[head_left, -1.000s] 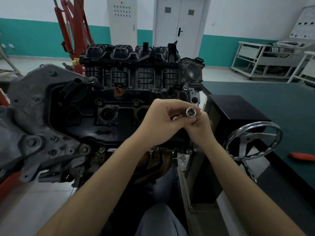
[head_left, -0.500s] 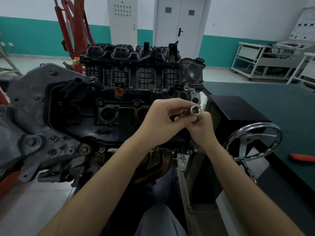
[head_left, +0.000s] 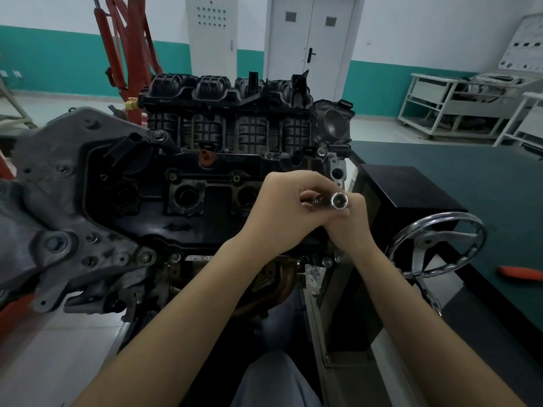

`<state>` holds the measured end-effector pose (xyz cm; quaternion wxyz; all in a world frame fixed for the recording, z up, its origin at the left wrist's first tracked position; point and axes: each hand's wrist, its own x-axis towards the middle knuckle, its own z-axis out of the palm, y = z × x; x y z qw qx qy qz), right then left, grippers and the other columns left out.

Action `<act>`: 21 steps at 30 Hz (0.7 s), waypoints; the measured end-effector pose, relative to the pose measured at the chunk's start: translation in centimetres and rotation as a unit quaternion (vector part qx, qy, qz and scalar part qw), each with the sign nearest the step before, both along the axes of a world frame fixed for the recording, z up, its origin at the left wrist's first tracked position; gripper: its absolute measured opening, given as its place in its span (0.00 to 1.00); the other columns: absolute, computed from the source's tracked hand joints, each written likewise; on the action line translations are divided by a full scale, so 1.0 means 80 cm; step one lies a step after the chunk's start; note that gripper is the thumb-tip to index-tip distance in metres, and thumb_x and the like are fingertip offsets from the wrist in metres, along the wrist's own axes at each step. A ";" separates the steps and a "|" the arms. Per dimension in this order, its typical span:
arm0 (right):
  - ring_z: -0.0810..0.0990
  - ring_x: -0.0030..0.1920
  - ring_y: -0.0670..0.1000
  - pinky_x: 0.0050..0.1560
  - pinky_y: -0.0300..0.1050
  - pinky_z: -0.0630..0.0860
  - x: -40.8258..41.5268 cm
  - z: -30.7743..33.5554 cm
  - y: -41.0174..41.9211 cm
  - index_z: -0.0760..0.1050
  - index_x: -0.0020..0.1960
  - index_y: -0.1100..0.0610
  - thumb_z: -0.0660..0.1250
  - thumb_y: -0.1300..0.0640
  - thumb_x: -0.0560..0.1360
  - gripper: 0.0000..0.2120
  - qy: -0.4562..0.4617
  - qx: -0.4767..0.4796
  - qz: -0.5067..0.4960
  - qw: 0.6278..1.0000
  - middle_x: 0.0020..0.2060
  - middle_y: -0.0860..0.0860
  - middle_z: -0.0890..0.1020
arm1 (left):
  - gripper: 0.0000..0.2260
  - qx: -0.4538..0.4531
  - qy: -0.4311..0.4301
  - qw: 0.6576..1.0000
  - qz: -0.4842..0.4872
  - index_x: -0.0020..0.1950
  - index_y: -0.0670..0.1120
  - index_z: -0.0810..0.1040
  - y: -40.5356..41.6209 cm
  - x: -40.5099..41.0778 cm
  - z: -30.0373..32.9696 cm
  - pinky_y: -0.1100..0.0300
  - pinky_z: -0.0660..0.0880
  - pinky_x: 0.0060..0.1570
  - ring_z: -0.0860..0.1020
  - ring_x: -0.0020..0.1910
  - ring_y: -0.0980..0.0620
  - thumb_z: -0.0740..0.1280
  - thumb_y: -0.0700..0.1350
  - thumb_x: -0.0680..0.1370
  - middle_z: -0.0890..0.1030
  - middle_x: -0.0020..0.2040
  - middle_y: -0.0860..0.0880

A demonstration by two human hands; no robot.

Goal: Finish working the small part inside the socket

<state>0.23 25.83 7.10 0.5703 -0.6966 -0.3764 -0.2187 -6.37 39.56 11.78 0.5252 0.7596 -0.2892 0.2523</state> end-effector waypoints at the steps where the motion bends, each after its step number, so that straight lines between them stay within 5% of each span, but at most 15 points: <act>1: 0.80 0.43 0.32 0.43 0.25 0.73 0.000 -0.001 0.000 0.76 0.52 0.53 0.69 0.62 0.70 0.12 0.000 0.003 0.000 1.000 0.40 0.29 0.81 | 0.09 -0.004 -0.006 1.000 0.009 0.47 0.41 0.85 0.000 0.000 0.000 0.69 0.75 0.46 0.82 0.43 0.60 0.77 0.36 0.68 0.84 0.41 0.51; 8: 0.82 0.43 0.38 0.44 0.35 0.77 0.013 -0.009 -0.005 0.78 0.50 0.57 0.69 0.66 0.70 0.11 0.014 -0.004 -0.028 0.999 0.41 0.40 0.82 | 0.14 -0.027 0.048 0.997 -0.062 0.57 0.40 0.81 0.004 0.000 0.000 0.54 0.78 0.58 0.83 0.53 0.50 0.71 0.31 0.73 0.84 0.50 0.44; 14: 0.82 0.47 0.40 0.48 0.32 0.75 0.008 -0.004 -0.002 0.79 0.51 0.55 0.72 0.66 0.71 0.12 0.009 -0.003 -0.008 1.000 0.44 0.36 0.83 | 0.10 -0.026 0.007 1.000 0.012 0.48 0.46 0.84 0.002 -0.001 -0.001 0.71 0.75 0.46 0.82 0.43 0.62 0.77 0.37 0.68 0.83 0.41 0.56; 21: 0.82 0.45 0.38 0.46 0.34 0.76 0.013 -0.010 -0.005 0.78 0.51 0.57 0.71 0.69 0.70 0.13 0.019 0.004 -0.016 1.000 0.40 0.37 0.83 | 0.14 0.004 0.033 0.998 -0.046 0.58 0.41 0.81 0.002 -0.001 -0.002 0.55 0.77 0.58 0.82 0.54 0.52 0.71 0.32 0.74 0.84 0.51 0.45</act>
